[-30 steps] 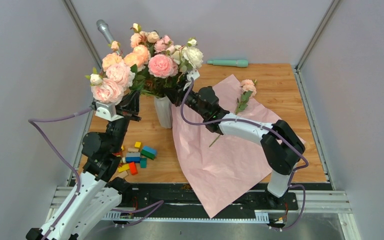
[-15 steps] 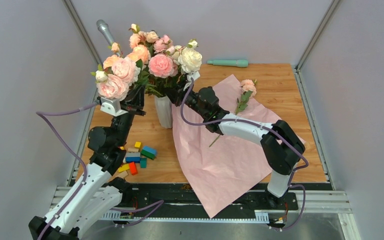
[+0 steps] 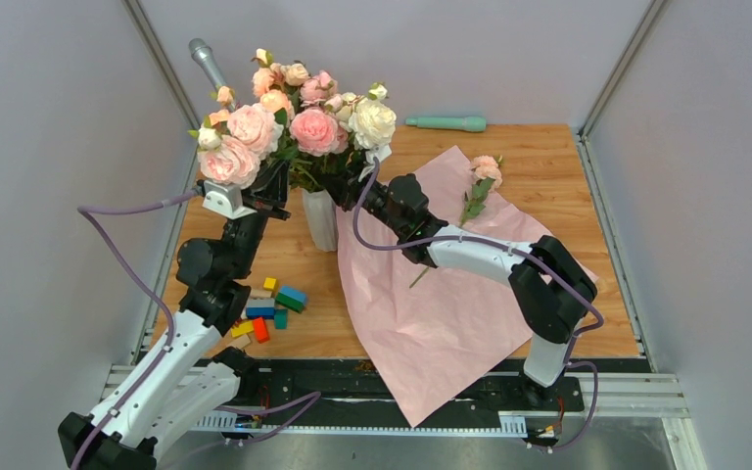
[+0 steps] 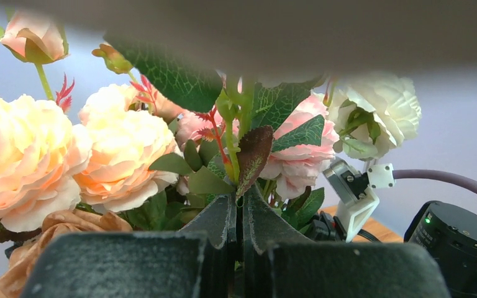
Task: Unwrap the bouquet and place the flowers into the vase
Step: Insert the fake flower into the vase.
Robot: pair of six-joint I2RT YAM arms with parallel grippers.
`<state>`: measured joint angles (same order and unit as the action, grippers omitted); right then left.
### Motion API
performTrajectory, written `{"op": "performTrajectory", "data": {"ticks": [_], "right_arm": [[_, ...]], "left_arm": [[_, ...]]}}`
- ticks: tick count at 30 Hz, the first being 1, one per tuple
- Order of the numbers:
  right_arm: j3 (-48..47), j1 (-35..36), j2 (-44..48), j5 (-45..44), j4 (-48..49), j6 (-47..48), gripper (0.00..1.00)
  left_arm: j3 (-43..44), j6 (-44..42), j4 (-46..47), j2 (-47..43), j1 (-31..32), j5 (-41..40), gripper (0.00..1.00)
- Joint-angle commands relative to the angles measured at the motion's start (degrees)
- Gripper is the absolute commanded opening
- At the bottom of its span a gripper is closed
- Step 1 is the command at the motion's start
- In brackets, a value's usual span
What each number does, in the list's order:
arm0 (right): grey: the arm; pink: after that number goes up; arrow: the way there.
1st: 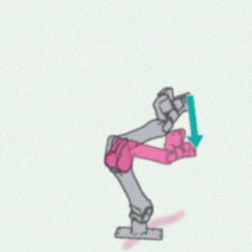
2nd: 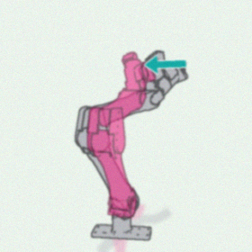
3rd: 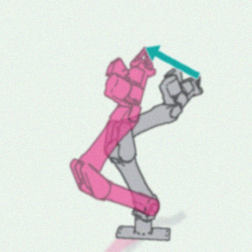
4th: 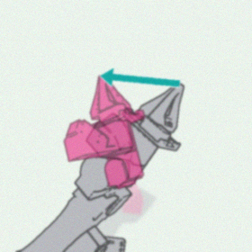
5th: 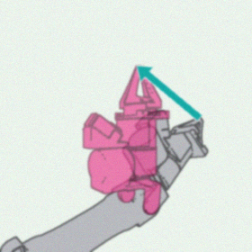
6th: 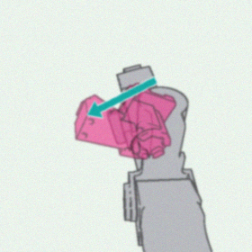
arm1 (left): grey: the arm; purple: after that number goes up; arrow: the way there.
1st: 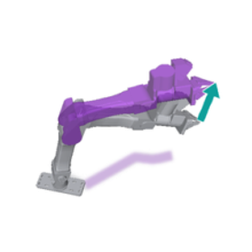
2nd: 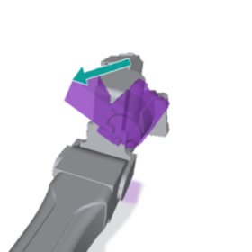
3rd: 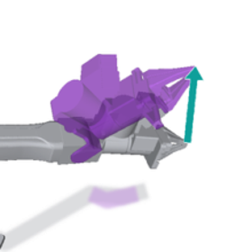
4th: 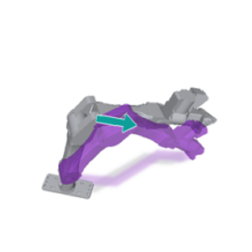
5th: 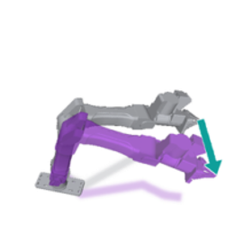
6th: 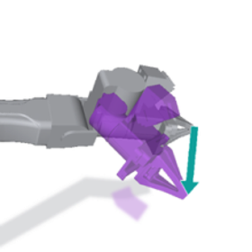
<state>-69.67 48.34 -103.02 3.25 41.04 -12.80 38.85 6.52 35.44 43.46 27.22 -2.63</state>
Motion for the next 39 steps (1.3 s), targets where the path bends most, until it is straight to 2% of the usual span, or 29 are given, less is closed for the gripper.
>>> {"op": "performTrajectory", "data": {"ticks": [1,9,14,19,39], "right_arm": [[0.9,1.8,1.0,1.7,0.0,-1.3,0.00],[1.1,2.1,1.1,1.3,-0.3,-1.1,0.00],[1.2,2.3,1.2,1.2,-0.5,-0.9,0.00],[1.1,2.4,1.1,1.2,-0.6,-0.9,0.00],[1.3,2.8,0.7,0.7,-1.1,-0.1,0.00]], "left_arm": [[-0.6,0.4,-11.4,1.9,-0.3,-1.8,0.00],[2.1,2.6,-18.9,2.2,-0.3,-3.2,0.00],[12.7,2.8,-27.0,3.9,-0.3,-2.3,0.00],[17.6,2.5,-29.6,5.5,-0.3,-2.3,0.00],[8.9,4.0,-30.1,8.8,-0.3,-1.7,0.00]]}}
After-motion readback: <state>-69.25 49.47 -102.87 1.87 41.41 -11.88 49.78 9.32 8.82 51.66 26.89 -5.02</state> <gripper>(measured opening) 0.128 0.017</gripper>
